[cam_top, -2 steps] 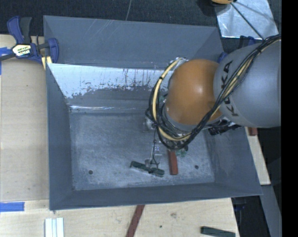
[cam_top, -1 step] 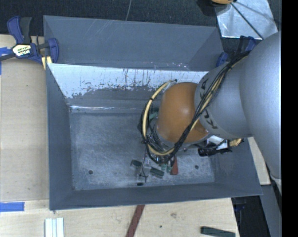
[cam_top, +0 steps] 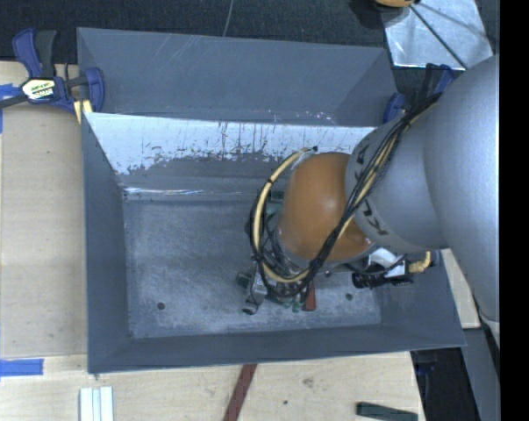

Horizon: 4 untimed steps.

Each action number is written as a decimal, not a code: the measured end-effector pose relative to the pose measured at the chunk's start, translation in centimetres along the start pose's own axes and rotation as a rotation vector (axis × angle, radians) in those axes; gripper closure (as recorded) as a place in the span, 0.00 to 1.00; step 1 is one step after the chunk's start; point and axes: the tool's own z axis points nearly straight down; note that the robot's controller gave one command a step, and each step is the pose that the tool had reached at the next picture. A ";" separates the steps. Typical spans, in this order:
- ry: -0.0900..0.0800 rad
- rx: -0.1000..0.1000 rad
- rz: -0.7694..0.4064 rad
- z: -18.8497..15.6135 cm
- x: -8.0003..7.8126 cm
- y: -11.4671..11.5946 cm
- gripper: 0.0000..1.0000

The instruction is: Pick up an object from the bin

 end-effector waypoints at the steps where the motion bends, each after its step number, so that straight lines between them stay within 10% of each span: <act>1: 0.000 0.000 0.000 0.0 0.0 0.0 1.00; 4: 0.003 0.001 0.000 -3.8 0.0 0.0 1.00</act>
Offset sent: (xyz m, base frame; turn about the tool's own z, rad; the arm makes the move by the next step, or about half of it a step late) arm 0.0000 0.0000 0.1083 0.0000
